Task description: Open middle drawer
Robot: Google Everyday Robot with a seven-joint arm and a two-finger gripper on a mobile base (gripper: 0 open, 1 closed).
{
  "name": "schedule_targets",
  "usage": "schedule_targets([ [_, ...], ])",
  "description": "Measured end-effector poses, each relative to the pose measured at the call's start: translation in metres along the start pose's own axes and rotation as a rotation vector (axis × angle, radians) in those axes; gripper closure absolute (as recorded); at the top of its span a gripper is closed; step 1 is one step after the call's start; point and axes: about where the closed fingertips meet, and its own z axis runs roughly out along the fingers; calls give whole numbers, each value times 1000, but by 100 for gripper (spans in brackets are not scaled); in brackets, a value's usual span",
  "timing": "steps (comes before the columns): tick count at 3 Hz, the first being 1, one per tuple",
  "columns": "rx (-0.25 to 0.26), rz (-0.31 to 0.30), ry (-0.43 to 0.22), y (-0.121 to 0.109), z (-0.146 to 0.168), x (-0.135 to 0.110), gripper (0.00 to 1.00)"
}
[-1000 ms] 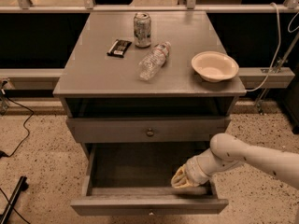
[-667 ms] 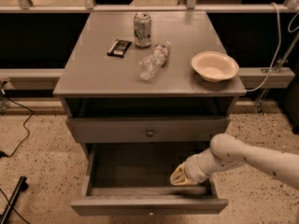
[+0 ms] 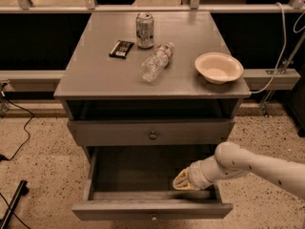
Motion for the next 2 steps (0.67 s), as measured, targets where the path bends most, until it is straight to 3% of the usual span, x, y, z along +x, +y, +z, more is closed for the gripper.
schedule_targets([
  [2,-45,14,-8,14,32,7,100],
])
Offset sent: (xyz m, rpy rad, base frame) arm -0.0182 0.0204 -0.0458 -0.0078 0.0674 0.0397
